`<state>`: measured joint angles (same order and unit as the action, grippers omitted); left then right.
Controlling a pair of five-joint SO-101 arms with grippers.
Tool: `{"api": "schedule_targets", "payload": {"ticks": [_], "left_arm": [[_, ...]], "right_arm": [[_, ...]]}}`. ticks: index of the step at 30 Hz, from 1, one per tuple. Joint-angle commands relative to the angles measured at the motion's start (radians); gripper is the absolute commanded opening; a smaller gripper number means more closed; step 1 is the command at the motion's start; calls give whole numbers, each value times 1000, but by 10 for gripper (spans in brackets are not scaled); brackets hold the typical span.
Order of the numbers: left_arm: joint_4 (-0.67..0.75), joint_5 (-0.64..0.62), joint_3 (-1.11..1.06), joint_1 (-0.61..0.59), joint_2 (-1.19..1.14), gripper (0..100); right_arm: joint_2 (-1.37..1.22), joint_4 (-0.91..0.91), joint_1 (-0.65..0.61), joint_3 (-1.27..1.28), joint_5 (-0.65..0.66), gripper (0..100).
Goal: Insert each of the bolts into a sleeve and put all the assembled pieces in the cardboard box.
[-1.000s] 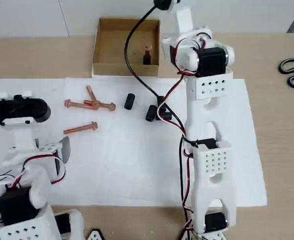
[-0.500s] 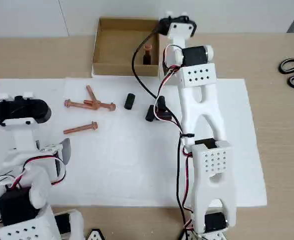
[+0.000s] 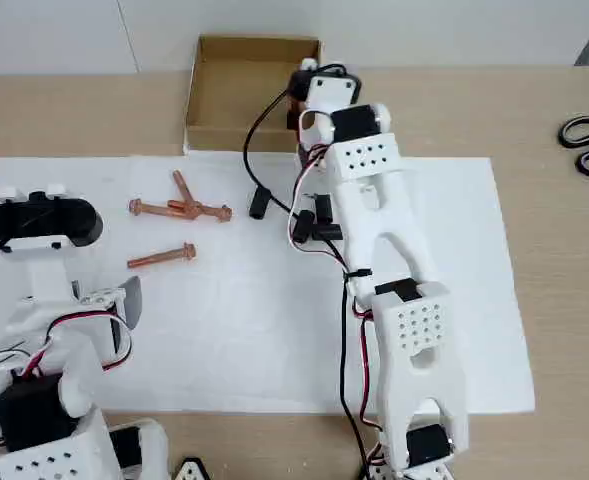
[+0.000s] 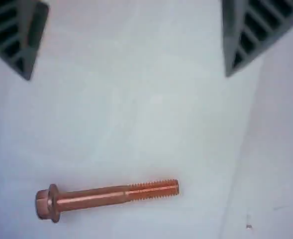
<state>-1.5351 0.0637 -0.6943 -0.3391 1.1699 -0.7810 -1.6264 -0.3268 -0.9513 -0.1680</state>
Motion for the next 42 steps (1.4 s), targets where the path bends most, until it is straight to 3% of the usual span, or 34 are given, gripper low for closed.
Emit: {"api": "schedule_targets", "payload": {"ticks": [1, 12, 35, 41, 42], "left_arm": [[-5, 0, 7, -5, 9, 236], [-5, 0, 7, -5, 9, 236], [-3, 2, 5, -5, 9, 236], [-3, 2, 5, -5, 9, 236], [-3, 2, 5, -5, 9, 236]], "right_arm": [[61, 65, -2, 25, -8, 187], [-77, 186, -2, 34, -6, 187], [-186, 179, -2, 34, -5, 184], [-186, 188, 2, 34, -5, 0], [-186, 188, 2, 34, -5, 7]]}}
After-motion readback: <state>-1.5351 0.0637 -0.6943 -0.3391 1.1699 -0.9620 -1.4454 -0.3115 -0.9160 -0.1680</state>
